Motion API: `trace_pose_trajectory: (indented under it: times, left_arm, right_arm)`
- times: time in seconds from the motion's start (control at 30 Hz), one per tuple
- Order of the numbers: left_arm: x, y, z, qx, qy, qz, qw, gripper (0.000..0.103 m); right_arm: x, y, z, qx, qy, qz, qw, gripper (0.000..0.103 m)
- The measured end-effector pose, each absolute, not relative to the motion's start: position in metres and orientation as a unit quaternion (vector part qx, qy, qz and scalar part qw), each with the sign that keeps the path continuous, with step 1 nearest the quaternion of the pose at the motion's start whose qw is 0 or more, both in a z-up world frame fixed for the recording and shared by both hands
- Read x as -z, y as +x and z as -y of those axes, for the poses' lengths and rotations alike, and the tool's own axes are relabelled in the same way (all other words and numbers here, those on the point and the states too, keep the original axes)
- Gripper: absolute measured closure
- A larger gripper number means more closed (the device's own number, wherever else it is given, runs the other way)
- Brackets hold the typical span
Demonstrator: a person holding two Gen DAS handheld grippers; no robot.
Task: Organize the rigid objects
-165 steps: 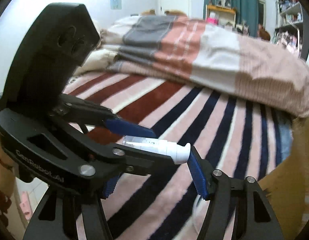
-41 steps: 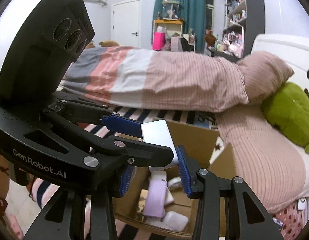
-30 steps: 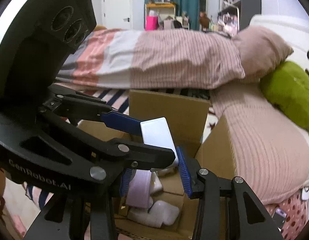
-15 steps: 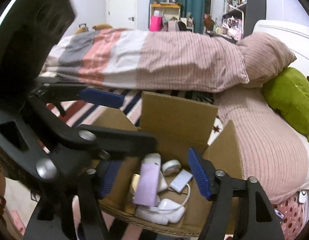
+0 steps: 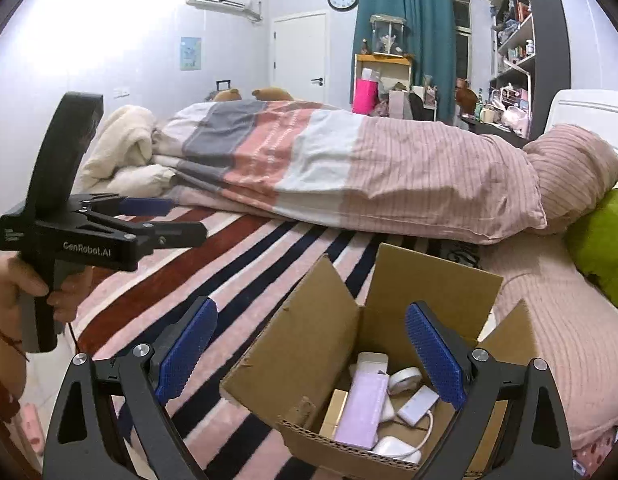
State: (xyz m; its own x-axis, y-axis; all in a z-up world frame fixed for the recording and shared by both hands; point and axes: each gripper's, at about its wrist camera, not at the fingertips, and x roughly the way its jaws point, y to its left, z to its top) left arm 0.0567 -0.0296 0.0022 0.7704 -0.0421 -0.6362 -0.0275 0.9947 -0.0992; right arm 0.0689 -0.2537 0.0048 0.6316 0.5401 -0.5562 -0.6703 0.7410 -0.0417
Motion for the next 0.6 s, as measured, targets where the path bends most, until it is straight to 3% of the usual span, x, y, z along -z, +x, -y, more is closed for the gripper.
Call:
trace_pose_trajectory:
  times: [0.6]
  left_arm:
    - [0.000, 0.049, 0.022, -0.017, -0.040, -0.334, 0.941, 0.009]
  right_arm:
    - [0.000, 0.075, 0.264, -0.325, -0.102, -0.262, 0.903, 0.008]
